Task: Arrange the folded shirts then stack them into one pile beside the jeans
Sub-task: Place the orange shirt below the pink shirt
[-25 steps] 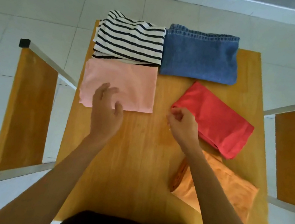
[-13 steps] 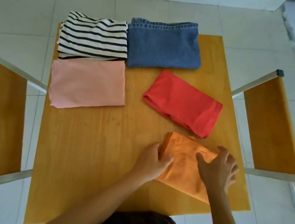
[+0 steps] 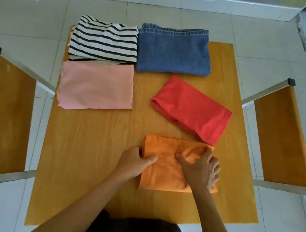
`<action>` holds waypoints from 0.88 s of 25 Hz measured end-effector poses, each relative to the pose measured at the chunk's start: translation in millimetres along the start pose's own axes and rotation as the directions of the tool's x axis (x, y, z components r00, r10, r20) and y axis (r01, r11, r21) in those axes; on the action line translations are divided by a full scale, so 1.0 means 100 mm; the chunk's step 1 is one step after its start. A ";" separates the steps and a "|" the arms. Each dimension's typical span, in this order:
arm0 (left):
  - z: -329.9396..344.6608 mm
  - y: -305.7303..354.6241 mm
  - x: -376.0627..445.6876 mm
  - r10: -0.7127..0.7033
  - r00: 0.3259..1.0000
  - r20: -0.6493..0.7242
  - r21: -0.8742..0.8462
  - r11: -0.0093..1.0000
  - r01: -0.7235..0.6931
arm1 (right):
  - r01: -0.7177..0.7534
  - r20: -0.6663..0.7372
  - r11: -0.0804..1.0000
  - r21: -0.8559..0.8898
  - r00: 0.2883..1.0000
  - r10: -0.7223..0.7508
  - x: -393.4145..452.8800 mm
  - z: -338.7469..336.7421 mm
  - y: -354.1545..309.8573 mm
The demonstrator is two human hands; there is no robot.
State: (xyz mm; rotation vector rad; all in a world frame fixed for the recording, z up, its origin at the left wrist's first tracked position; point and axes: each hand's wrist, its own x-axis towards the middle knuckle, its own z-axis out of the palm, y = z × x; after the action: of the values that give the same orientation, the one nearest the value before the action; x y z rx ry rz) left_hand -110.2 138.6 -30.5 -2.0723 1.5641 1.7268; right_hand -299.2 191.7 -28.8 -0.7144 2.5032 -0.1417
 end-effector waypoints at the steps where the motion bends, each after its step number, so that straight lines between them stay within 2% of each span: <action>1: -0.13 -0.08 0.00 -0.028 0.999 -0.023 -0.040 0.999 0.027 | 0.014 0.020 0.999 0.043 1.000 -0.015 0.00 0.02 -0.06; 4: -0.53 -0.40 -0.03 -0.088 0.990 -0.107 -0.178 0.982 0.068 | 0.017 0.159 0.972 0.233 0.986 -0.055 -0.02 0.12 -0.28; 8: -0.87 -0.69 -0.11 -0.101 0.968 -0.228 -0.312 0.950 0.026 | 0.046 0.353 0.944 0.326 0.921 -0.166 -0.19 0.30 -0.67; 12: -1.21 -0.87 -0.12 -0.120 0.941 -0.318 -0.388 0.921 -0.014 | 0.109 0.392 0.883 0.457 0.867 -0.309 -0.30 0.37 -1.15; 15: -1.58 -1.07 0.01 -0.159 0.891 -0.426 -0.351 0.936 0.000 | 0.183 0.383 0.848 0.497 0.831 -0.403 -0.32 0.46 -1.51; 18: -1.81 -1.18 0.15 -0.178 0.839 -0.515 -0.279 0.960 0.032 | 0.255 0.344 0.850 0.460 0.832 -0.435 -0.33 0.59 -1.75; 20: -1.82 -1.16 0.19 -0.157 0.798 -0.581 -0.213 0.976 0.036 | 0.323 0.313 0.858 0.400 0.832 -0.459 -0.32 0.67 -1.80; 22: -1.74 -1.09 0.18 -0.100 0.728 -0.679 -0.085 0.995 0.058 | 0.350 0.304 0.865 0.360 0.832 -0.463 -0.30 0.72 -1.78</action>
State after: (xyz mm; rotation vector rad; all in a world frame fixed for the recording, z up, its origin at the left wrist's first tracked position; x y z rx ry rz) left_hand 87.7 81.0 -35.4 -2.9727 1.5048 1.0056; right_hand -157.4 58.0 -34.4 -1.0370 1.8741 -0.4690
